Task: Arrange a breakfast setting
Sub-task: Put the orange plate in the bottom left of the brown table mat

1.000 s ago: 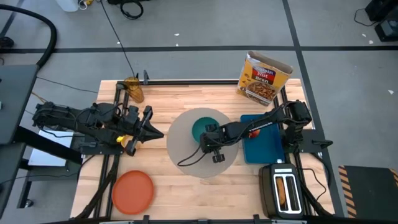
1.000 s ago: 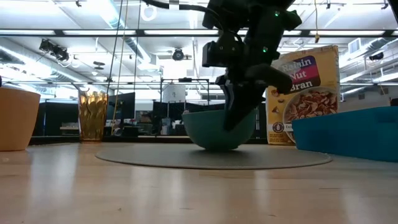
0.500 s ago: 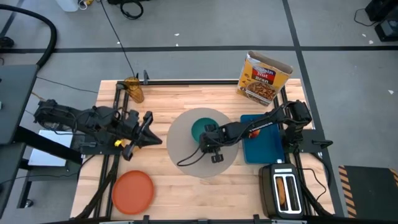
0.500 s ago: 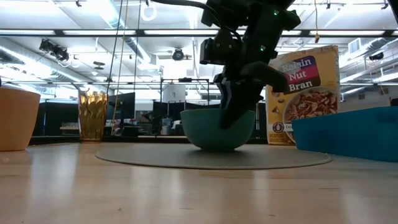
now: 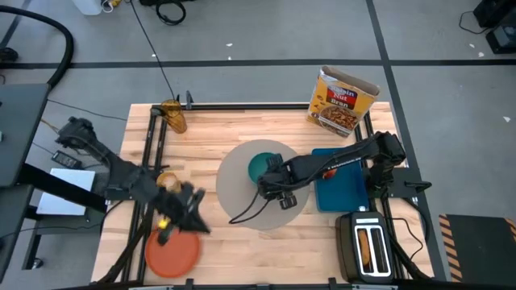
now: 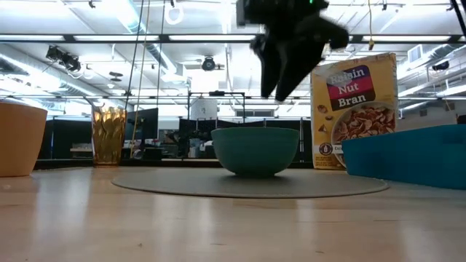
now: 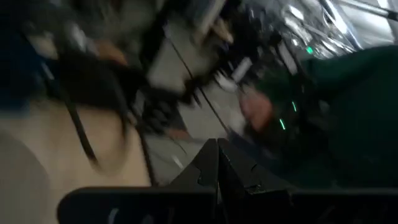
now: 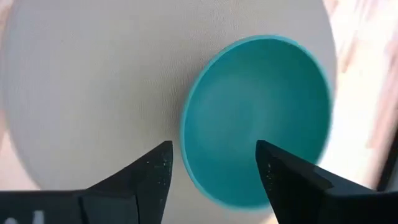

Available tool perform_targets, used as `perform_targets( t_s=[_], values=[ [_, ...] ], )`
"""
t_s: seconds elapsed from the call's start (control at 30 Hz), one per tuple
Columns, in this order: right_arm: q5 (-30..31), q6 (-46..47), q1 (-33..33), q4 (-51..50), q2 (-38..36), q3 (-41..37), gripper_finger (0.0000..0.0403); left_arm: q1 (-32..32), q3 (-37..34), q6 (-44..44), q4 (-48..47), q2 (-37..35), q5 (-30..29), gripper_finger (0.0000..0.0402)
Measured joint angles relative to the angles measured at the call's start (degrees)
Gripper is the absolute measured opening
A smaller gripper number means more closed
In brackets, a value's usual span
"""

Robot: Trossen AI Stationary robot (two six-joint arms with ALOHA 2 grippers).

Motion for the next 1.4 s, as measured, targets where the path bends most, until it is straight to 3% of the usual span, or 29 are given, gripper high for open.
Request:
perform_targets(
  t_s=[0.13, 0.27, 0.47, 0.6, 0.8, 1.0, 1.27, 1.4],
  values=[
    [2.3, -1.3, 0.4, -8.5, 0.0, 6.1, 0.0241, -7.5, 1.2, -10.7, -1.0, 3.9, -0.7, 0.0004],
    [4.2, -0.3, 0.4, -14.5, 0.0, 11.8, 0.0239, -11.9, 8.8, -16.7, -6.0, 10.5, -1.1, 0.0004],
    [8.8, 0.4, 0.7, -16.9, 0.0, 18.9, 0.0238, -13.5, 26.9, -26.2, -28.6, 22.7, -1.1, 0.0003],
    [9.9, 1.0, 2.1, -17.9, 0.0, 22.7, 0.0238, -13.9, 35.0, -37.0, -42.8, 30.3, -1.1, 0.0003],
    [9.9, 7.4, 8.1, -21.7, -2.6, 23.9, 0.0238, -13.8, 36.2, -56.1, -50.3, 39.4, 0.1, 0.0017],
    [10.7, 18.4, 18.1, -23.2, -5.4, 23.9, 0.0238, -13.7, 36.2, -77.2, -56.3, 47.6, 5.6, 0.0038],
    [15.5, 29.4, 29.5, -25.8, -5.7, 23.9, 0.0238, -13.7, 36.2, -80.9, -56.6, 53.1, 5.6, 0.0104],
    [19.5, 36.0, 32.3, -29.4, -5.7, 23.9, 0.0238, -13.7, 36.2, -80.4, -62.9, 54.8, 6.1, 0.0149]
  ],
)
